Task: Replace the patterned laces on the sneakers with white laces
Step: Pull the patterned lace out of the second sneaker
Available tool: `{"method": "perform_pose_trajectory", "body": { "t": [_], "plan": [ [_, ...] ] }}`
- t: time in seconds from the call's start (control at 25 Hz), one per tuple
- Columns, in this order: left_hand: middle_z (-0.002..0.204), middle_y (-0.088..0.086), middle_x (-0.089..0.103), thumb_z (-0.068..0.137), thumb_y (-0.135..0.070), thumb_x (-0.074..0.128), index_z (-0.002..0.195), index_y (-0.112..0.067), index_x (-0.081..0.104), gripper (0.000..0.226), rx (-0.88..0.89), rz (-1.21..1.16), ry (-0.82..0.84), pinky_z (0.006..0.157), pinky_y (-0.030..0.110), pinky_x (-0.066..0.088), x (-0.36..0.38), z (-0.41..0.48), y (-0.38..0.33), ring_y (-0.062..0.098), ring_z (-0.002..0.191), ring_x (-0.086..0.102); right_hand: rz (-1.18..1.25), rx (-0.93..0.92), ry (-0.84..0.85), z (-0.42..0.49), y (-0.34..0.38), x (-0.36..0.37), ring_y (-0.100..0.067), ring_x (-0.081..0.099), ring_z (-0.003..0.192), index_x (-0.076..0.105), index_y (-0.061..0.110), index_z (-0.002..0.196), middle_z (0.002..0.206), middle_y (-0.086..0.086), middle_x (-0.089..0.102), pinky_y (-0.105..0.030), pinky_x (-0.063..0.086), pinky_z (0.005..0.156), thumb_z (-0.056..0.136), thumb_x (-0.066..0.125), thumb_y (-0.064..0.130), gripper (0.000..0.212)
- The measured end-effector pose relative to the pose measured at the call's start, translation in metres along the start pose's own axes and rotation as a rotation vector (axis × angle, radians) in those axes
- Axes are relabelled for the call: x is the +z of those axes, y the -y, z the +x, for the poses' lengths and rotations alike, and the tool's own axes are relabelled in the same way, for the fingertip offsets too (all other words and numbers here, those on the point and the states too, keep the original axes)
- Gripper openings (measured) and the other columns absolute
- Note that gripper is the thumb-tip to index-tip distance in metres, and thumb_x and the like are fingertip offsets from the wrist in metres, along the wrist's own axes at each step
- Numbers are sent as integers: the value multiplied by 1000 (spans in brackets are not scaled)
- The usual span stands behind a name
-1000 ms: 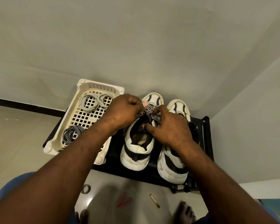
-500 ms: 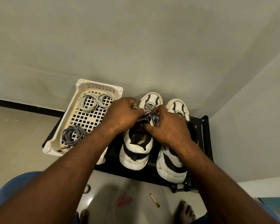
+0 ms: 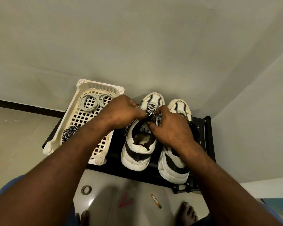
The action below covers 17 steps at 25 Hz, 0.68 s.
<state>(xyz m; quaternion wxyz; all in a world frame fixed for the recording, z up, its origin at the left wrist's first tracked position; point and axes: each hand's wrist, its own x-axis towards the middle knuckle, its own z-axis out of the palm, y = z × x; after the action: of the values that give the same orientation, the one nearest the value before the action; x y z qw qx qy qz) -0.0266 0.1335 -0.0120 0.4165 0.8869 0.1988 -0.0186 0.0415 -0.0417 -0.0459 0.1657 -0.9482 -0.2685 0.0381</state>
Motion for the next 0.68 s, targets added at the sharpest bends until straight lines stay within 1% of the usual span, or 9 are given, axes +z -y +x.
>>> {"method": "perform_pose_trajectory", "body": {
  "t": [0.04,0.12,0.2,0.24,0.28,0.36,0.4,0.48,0.68],
  "plan": [
    [60,-4,65,80,-29,77,67,-14,70,21,-5,-11,-54,61,28,46,-3,1,3,14,60,59,1,-4,-3,0,-1,1,-28,69,100,51,24,135,106,-2,73,-44,56,91,89,66,55,58],
    [63,-5,66,75,-26,75,69,-21,66,11,14,116,-146,66,31,51,-6,3,10,16,66,63,19,-19,-22,0,-1,3,-25,67,104,52,27,135,115,-1,69,-43,55,91,87,68,58,59],
    [69,-8,67,73,-28,70,76,-28,66,5,41,164,-145,73,34,55,-4,2,12,17,75,65,93,-63,-68,0,-1,4,-21,62,112,55,31,132,126,2,60,-38,54,91,85,73,56,56],
    [71,-10,68,73,-35,66,77,-29,67,7,56,167,-133,75,35,55,-2,1,10,16,78,65,129,-98,-104,0,0,3,-19,58,116,58,33,131,129,3,57,-35,52,90,86,75,52,52],
    [73,-11,68,70,-45,61,77,-31,67,17,71,188,-135,77,35,55,0,0,9,16,82,65,141,-129,-140,1,1,3,-18,56,118,61,33,129,130,4,55,-33,51,90,87,76,48,47],
    [78,-14,69,69,-59,57,81,-35,68,29,109,315,-133,88,41,51,7,1,7,16,98,58,119,-153,-170,2,3,3,-17,54,118,66,32,123,127,6,55,-33,52,89,88,75,41,38],
    [83,-15,69,72,-62,60,87,-37,68,31,128,400,-135,94,45,47,11,1,7,18,107,53,116,-145,-160,2,3,2,-17,54,117,67,31,119,125,6,55,-34,52,89,87,75,39,34],
    [88,-15,69,79,-61,63,97,-37,66,30,158,516,-165,96,48,39,19,1,7,21,115,49,121,-128,-124,2,5,3,-16,56,113,67,29,117,122,6,57,-34,52,87,86,73,35,32],
    [85,-12,67,77,-49,66,97,-34,54,28,247,517,-283,93,46,38,27,-2,4,22,105,54,92,-129,-149,2,9,3,-20,61,104,66,23,120,119,1,61,-35,53,84,87,71,31,34]
  ]
}}
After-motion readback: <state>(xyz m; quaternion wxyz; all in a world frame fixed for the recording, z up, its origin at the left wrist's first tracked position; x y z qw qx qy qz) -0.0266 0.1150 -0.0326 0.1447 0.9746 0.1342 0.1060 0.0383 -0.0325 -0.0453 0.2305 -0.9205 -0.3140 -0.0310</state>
